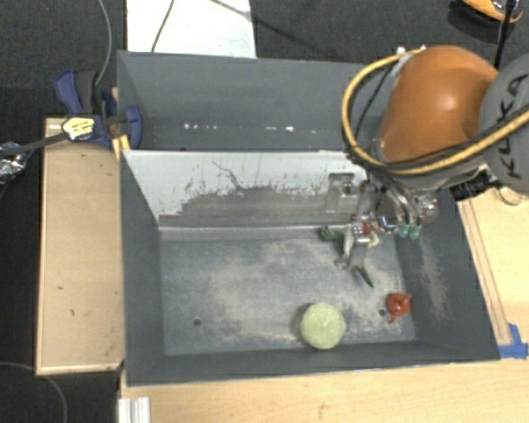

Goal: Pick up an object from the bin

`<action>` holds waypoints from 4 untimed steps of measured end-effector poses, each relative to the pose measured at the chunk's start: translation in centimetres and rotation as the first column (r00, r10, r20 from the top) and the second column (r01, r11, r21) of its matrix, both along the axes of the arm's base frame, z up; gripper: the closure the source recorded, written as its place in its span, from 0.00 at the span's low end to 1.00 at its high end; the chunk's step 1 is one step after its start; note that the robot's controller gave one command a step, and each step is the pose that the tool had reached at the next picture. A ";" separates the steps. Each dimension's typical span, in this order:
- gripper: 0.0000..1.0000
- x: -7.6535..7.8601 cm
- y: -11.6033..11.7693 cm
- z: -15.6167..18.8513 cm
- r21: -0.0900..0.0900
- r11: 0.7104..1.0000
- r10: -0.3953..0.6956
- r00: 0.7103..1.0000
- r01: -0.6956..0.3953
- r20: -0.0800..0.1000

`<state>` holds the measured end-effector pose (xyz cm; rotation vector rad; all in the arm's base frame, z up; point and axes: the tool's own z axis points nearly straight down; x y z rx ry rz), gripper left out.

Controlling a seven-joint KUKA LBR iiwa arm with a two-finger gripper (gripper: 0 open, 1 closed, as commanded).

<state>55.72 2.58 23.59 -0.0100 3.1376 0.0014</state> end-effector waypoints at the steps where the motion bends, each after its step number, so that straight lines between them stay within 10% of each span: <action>1: 0.00 0.0 0.0 0.0 0.000 1.000 0.000 1.000 0.000 0.000; 4: 0.00 -5.8 -0.5 -14.6 -0.003 0.977 0.213 0.977 -0.213 0.012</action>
Offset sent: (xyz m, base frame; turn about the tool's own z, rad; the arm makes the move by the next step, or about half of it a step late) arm -0.0651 -0.0210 -0.0786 -0.1292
